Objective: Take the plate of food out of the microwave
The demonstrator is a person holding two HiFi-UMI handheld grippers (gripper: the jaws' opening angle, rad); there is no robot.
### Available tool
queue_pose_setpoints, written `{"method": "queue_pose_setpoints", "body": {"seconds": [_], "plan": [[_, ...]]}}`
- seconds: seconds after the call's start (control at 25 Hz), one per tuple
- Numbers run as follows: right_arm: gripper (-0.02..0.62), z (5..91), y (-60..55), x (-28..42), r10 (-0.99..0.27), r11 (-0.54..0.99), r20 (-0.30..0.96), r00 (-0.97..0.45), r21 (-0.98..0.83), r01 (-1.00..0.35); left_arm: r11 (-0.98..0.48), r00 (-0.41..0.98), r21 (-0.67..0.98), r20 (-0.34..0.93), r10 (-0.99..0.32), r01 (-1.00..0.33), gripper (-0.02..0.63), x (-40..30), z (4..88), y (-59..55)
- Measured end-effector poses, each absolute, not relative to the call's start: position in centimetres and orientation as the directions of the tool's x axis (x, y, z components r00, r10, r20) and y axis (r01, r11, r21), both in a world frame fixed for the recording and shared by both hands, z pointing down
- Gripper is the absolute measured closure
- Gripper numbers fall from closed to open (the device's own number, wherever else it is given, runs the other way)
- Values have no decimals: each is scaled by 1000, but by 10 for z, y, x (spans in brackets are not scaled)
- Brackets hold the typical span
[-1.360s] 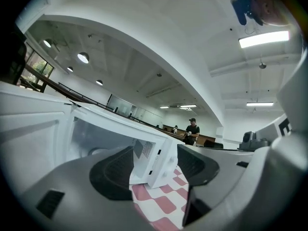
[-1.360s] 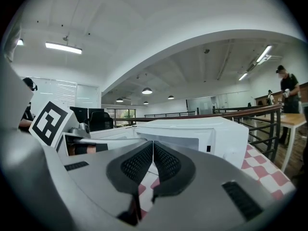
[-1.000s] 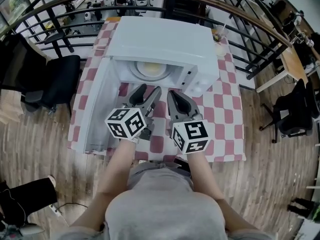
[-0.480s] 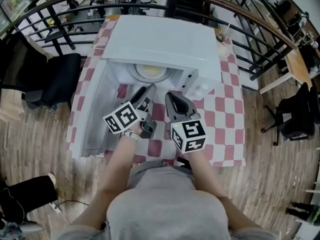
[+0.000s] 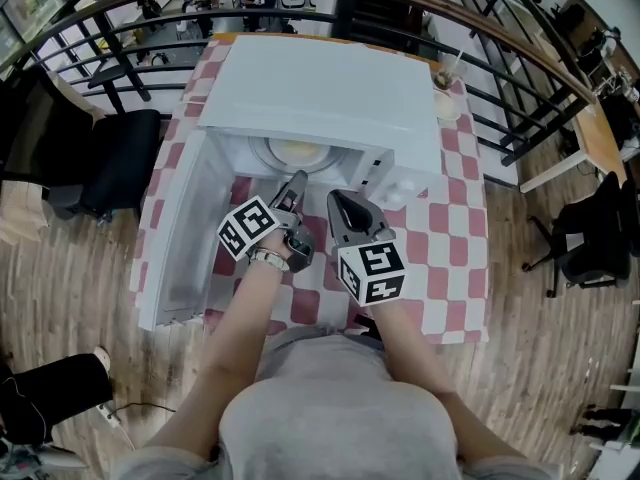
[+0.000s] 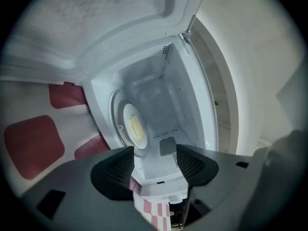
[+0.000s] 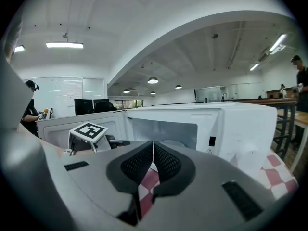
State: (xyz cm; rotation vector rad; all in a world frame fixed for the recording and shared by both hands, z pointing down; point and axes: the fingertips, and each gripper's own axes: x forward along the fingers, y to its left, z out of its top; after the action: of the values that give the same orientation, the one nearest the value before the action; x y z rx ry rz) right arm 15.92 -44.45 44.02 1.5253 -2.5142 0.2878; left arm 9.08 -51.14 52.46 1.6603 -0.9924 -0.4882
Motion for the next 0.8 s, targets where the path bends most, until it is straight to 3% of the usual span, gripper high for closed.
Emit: {"method": "queue_pose_setpoints", "body": {"seconds": [0.8], "plan": [[569, 472, -465, 156, -819, 473, 306, -485, -116, -873, 191, 483, 948, 295, -824, -253, 330, 86, 588, -545]]}}
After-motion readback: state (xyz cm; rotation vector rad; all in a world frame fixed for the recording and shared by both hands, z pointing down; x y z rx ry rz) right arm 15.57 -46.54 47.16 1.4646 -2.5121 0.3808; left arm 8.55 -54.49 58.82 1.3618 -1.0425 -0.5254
